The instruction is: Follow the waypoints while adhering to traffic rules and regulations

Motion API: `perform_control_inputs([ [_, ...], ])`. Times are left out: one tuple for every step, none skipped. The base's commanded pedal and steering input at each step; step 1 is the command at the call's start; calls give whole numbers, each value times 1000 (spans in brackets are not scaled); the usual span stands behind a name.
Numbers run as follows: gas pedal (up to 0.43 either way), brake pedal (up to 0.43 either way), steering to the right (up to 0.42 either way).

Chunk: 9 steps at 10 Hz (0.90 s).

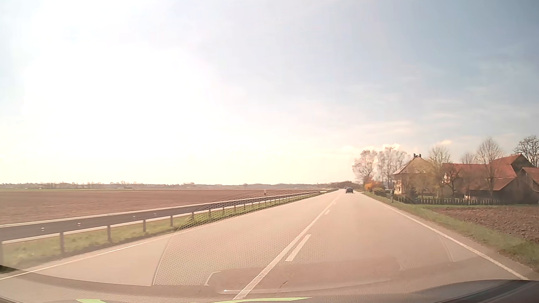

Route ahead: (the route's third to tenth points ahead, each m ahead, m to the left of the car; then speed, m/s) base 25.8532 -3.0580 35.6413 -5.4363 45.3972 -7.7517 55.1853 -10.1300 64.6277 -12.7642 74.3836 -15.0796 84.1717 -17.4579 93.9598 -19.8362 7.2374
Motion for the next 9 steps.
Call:
perform_control_inputs([
  [520,0,231],
  [531,0,195],
  [539,0,150],
  [551,0,117],
  [551,0,80],
  [559,0,55],
  [559,0,44],
  [571,0,39],
  [571,0,38],
])
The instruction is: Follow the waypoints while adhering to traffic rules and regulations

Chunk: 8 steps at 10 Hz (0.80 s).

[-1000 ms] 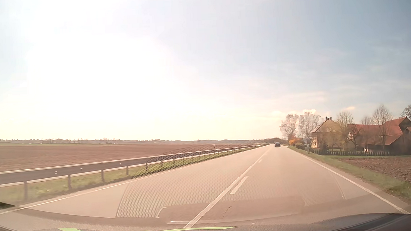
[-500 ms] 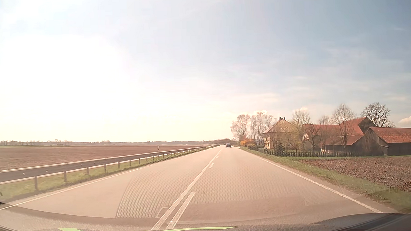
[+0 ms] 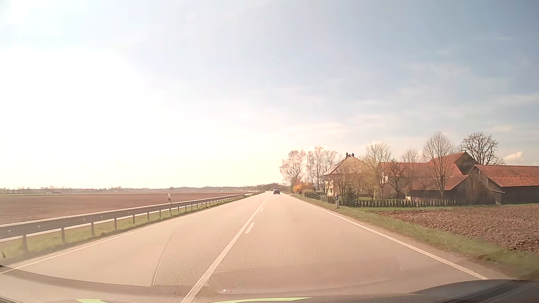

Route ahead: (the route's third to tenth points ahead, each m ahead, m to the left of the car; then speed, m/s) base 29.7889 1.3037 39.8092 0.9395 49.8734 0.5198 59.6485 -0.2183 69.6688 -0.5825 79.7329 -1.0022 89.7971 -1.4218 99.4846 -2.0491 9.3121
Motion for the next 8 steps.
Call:
perform_control_inputs([
  [571,0,36],
  [571,0,31],
  [571,0,20],
  [571,0,14],
  [579,0,8],
  [579,0,6],
  [579,0,7],
  [579,0,6],
])
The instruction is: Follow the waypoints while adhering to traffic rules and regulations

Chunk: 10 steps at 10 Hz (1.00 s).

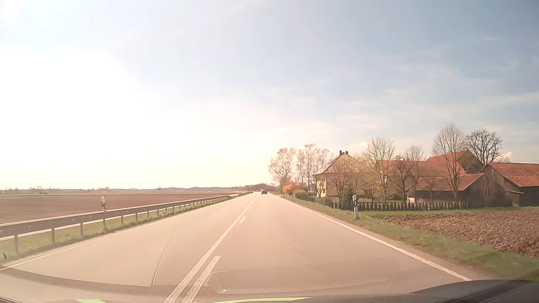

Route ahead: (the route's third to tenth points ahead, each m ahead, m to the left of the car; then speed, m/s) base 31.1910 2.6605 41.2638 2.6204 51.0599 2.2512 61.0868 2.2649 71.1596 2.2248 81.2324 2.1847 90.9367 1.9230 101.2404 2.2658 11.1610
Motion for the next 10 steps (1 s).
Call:
perform_control_inputs([
  [579,0,6],
  [579,0,6],
  [579,0,6],
  [579,0,5],
  [579,0,-1],
  [591,0,-8],
  [591,0,-10],
  [591,0,-9],
  [591,0,-8],
  [591,0,-7],
])
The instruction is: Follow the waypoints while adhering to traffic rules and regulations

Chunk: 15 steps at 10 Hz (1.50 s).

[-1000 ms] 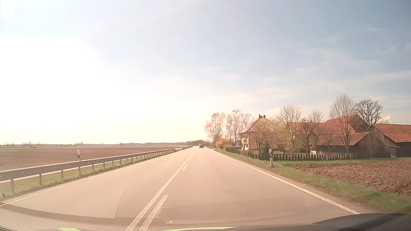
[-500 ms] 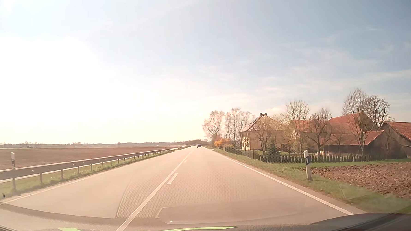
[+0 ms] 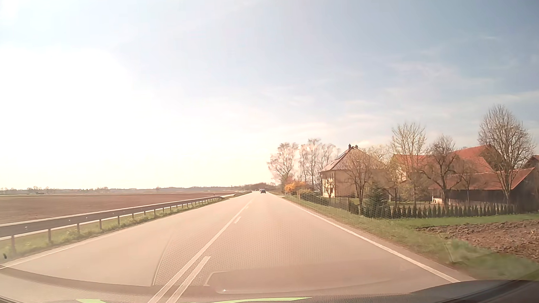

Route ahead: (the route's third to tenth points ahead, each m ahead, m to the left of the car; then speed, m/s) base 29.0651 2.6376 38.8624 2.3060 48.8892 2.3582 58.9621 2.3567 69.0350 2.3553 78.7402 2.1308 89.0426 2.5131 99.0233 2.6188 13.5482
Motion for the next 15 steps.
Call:
perform_control_inputs([
  [591,0,-6],
  [591,0,-6],
  [591,0,-6],
  [591,0,-6],
  [591,0,-6],
  [591,0,-6],
  [591,0,-5],
  [591,0,-6],
  [591,0,-6],
  [591,0,-6],
  [591,0,-5],
  [591,0,-5],
  [591,0,-4],
  [591,0,-3],
  [591,0,-3],
])
